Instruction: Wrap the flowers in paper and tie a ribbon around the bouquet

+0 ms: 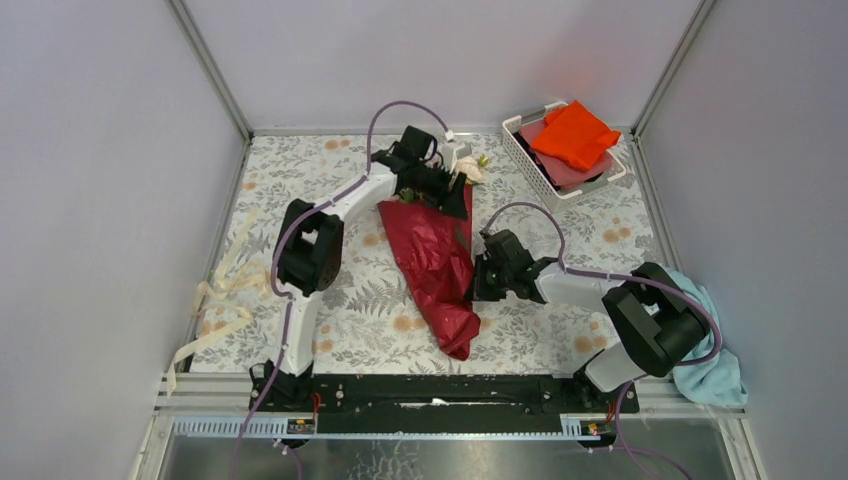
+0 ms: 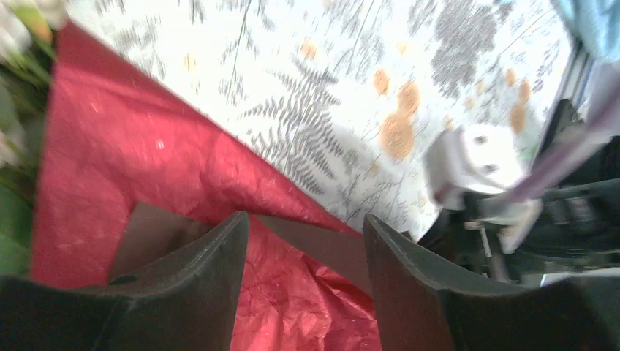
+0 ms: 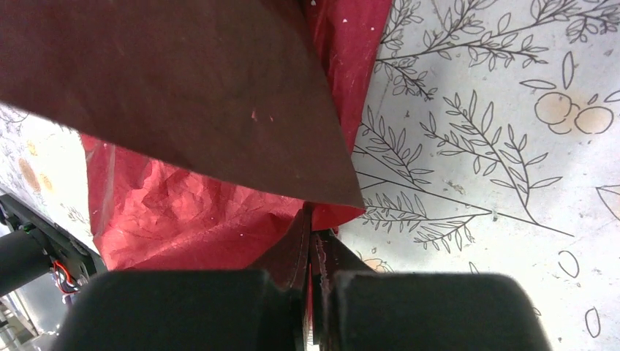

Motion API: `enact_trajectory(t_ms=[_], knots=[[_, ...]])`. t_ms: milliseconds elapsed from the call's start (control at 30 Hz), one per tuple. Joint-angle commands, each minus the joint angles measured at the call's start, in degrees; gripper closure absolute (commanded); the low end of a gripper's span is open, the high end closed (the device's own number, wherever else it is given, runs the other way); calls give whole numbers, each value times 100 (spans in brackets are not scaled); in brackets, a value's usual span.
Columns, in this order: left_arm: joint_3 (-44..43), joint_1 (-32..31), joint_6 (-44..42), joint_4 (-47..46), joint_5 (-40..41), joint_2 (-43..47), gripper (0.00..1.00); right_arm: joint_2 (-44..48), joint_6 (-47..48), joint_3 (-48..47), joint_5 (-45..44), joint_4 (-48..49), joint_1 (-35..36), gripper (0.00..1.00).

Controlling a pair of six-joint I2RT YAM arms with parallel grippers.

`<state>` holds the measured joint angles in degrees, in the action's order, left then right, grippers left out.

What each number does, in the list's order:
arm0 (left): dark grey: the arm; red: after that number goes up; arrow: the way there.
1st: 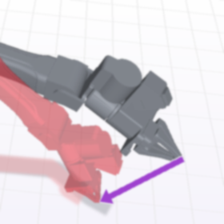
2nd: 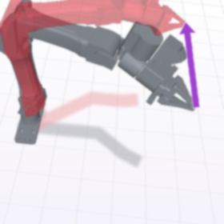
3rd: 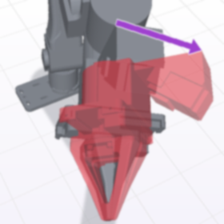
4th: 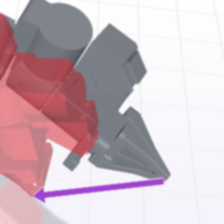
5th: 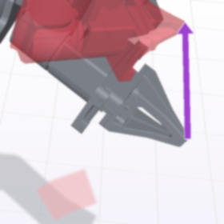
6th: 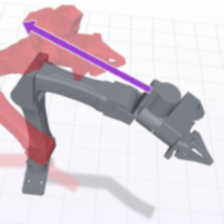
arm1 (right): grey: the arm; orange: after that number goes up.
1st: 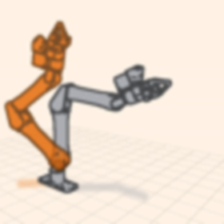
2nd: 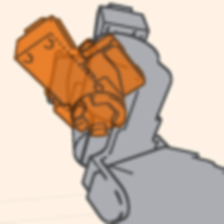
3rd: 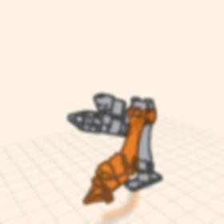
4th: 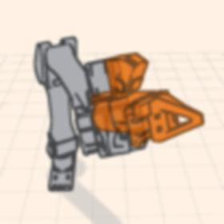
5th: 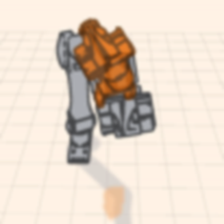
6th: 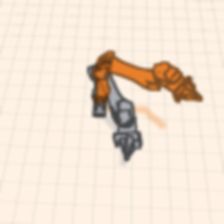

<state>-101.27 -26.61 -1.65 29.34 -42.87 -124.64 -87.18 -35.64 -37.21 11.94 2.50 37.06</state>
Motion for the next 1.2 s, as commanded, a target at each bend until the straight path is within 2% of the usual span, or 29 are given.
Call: enact_trajectory(t_ms=[0,100,167,267,300,367,500,733,900,1033,1167], knots=[[-820,41,-161,522,-229,538,33,-44,-179,148,-5,264,-17,100],[-684,27,-400,778,-301,1042,32,-45,-226,208,-66,301,-17,100],[-173,-37,-724,884,-364,1623,37,-61,-227,206,-71,308,-18,100],[872,-444,-1506,1060,169,2359,71,-97,-216,174,-1,329,-32,100],[1233,-660,-1776,1089,466,2550,79,-100,-210,159,20,344,-39,100],[1807,-1153,-2196,1117,1046,2774,85,-113,-214,140,87,384,-55,100],[2134,-2047,-2435,987,1883,2600,84,-183,-216,60,227,409,-81,100],[2701,-2771,-2736,-151,2547,2245,78,-183,-217,103,472,551,-238,100],[3635,-3355,-3223,-397,2517,2382,76,-300,-305,138,696,707,-501,100],[4259,-3395,-3117,-790,2210,2694,76,-419,-275,107,828,753,-620,100],[4492,-3435,-3147,-941,2332,2729,75,-529,-219,-5,856,669,-635,100]])
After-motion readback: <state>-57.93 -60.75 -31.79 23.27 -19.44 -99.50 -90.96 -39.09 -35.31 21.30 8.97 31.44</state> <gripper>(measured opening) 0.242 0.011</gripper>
